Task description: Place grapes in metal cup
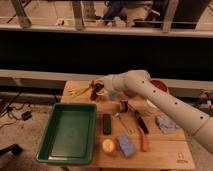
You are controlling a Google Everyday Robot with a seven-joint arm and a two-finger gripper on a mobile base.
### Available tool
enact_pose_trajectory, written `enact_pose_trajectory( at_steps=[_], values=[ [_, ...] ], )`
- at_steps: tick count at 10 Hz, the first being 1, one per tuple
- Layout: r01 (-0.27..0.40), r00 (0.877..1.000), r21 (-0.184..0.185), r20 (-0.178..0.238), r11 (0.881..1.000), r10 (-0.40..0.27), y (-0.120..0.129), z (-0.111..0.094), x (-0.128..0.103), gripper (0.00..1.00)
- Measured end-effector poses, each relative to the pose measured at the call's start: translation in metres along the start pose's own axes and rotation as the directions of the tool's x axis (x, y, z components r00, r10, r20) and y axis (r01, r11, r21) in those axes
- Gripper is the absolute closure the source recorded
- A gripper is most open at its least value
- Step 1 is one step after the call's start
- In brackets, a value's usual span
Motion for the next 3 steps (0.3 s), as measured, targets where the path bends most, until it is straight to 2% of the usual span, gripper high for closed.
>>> enact_pose_trajectory(
  at_steps=[3],
  values=[
    [0.005,1.0,0.01,-0.007,1.0,-0.005,-0.003,0.015,0.014,1.0]
  ],
)
